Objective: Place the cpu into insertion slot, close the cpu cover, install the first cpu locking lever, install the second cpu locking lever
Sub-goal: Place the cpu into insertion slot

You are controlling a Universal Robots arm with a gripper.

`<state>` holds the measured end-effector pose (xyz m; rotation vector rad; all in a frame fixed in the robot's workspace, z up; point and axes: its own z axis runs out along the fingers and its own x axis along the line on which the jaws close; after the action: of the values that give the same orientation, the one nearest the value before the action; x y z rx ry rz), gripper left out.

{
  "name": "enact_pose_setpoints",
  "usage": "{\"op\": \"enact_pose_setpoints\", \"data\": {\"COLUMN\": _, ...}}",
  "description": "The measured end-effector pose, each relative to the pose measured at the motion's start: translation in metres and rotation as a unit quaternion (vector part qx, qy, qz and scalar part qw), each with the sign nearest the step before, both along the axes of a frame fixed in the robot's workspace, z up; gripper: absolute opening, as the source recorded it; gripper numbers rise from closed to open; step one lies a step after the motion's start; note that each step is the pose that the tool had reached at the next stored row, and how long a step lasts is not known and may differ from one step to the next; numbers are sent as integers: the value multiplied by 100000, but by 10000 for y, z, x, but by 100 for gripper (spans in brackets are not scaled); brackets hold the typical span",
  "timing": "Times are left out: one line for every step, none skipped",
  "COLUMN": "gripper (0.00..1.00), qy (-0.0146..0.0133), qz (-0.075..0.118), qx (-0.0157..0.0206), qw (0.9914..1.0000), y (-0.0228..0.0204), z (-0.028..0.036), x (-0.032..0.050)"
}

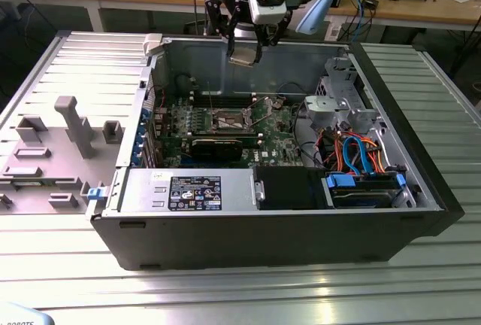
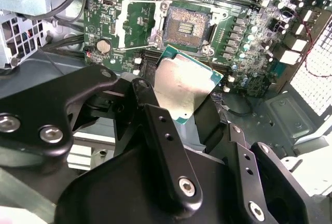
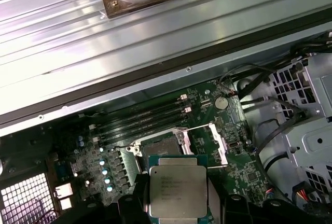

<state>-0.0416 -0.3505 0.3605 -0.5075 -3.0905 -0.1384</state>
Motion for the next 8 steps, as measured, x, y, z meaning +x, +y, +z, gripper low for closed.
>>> {"op": "enact_pose_setpoints", "data": {"gripper": 54, "qy": 1, "qz": -325, "qx": 1, "qw": 99999, "y": 0, "z": -2, "x": 0}}
{"op": "enact_pose_setpoints", "data": {"gripper": 54, "qy": 2, "qz": -775, "qx": -1, "qw": 99997, "y": 0, "z": -3, "x": -2}}
{"op": "enact_pose_setpoints", "data": {"gripper": 54, "qy": 3, "qz": -1115, "qx": 1, "qw": 99994, "y": 0, "z": -5, "x": -3}}
{"op": "enact_pose_setpoints", "data": {"gripper": 54, "qy": 2, "qz": -1647, "qx": -1, "qw": 99986, "y": 0, "z": -7, "x": -5}}
{"op": "enact_pose_setpoints", "data": {"gripper": 54, "qy": 4, "qz": -1955, "qx": -1, "qw": 99981, "y": 0, "z": -8, "x": -5}}
{"op": "enact_pose_setpoints", "data": {"gripper": 54, "qy": 2, "qz": -2297, "qx": -1, "qw": 99974, "y": 0, "z": -10, "x": -6}}
{"op": "enact_pose_setpoints", "data": {"gripper": 54, "qy": -2, "qz": -2996, "qx": 3, "qw": 99955, "y": 0, "z": -14, "x": -9}}
{"op": "enact_pose_setpoints", "data": {"gripper": 54, "qy": 4, "qz": -3579, "qx": -1, "qw": 99936, "y": 0, "z": -16, "x": -13}}
